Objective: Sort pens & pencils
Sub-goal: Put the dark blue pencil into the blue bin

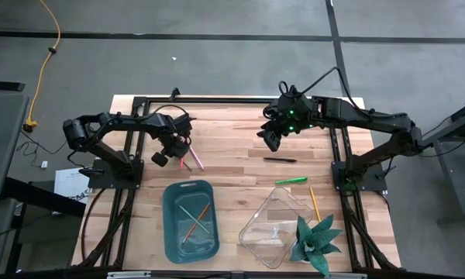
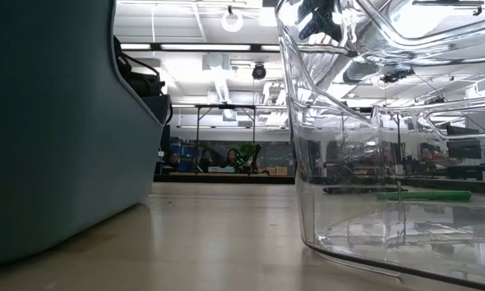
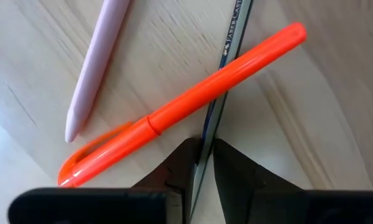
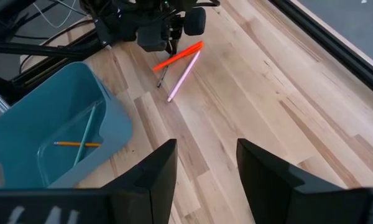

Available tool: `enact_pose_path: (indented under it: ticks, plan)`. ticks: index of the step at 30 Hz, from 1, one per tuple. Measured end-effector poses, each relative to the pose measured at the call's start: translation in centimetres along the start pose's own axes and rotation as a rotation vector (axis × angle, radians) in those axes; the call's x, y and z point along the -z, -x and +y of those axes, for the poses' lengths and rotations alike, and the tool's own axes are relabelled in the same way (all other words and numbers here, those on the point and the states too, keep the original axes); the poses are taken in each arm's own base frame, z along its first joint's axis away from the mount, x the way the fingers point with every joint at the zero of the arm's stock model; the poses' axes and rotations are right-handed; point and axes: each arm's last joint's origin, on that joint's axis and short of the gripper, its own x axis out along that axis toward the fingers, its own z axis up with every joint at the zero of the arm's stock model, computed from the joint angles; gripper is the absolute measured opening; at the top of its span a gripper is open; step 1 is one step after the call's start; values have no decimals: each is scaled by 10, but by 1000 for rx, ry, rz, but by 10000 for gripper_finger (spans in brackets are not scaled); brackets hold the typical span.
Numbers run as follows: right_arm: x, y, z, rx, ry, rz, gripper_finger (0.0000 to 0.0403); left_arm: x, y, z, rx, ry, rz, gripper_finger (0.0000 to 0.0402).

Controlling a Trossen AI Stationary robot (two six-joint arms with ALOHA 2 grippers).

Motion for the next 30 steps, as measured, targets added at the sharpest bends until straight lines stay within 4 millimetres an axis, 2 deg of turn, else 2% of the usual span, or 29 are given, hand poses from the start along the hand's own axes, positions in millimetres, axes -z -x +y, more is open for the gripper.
enact_pose_path:
  ticks: [6, 13, 18, 26, 30]
  plan:
    - [0, 0, 0, 0, 0, 0, 158, 0, 0, 1, -7, 12, -3, 49]
    - [0, 0, 0, 1, 0, -1, 158, -7, 11, 14, -68, 31, -34, 7]
    - [0, 0, 0, 1, 0, -1, 158, -10, 17, 18, -78, 53, -58, 20]
    - [0, 0, 0, 1, -2, -1, 158, -11, 17, 17, -55, 73, -89, 4]
    - [0, 0, 0, 1, -1, -1, 158, -11, 17, 16, -36, 87, -102, 11]
